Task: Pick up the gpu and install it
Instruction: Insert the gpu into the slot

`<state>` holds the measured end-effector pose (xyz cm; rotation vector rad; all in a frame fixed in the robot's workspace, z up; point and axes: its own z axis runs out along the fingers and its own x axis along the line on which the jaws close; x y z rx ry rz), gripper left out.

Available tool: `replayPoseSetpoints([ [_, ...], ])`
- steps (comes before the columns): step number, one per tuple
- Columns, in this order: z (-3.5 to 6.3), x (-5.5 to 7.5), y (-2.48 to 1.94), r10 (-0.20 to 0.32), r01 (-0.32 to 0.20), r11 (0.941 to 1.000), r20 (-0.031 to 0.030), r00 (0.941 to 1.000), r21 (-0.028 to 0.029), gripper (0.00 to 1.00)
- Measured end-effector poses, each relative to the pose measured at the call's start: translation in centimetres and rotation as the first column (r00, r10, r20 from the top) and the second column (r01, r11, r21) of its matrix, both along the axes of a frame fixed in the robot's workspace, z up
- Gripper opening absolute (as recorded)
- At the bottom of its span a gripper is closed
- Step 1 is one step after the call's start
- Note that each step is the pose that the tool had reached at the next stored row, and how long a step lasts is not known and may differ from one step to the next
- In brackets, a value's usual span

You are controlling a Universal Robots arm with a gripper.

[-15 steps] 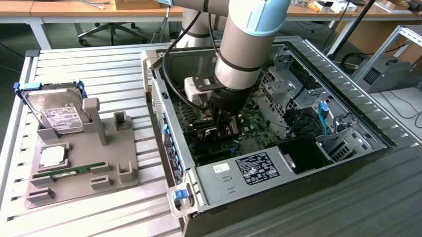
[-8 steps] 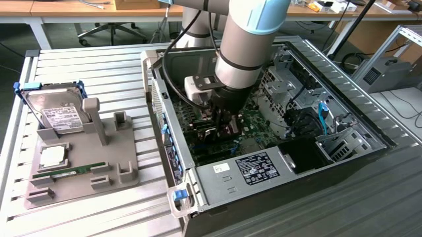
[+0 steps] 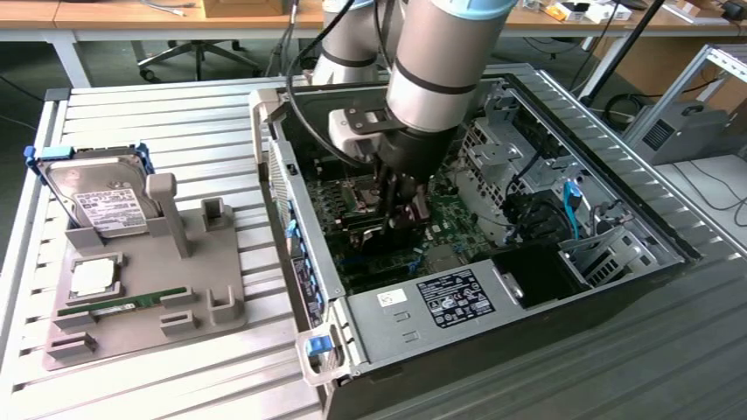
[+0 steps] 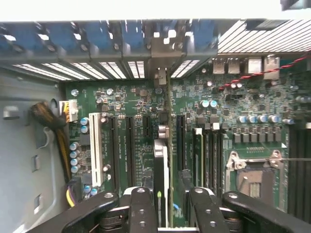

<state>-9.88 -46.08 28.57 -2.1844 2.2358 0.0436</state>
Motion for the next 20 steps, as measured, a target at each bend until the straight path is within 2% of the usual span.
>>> replayPoseSetpoints([
  [7,3.87,0.0,0.00,0.000,0.000,1.0000,0.0002,1.0000,0.0000,0.34],
  [11,5.40,0.0,0.00,0.000,0.000,1.0000,0.0006,1.0000,0.0000,0.34],
  [13,5.78,0.0,0.00,0.000,0.000,1.0000,0.0009,1.0000,-0.0001,0.34],
  [20,5.78,0.0,0.00,0.000,0.000,1.0000,0.0009,1.0000,0.0000,0.34],
])
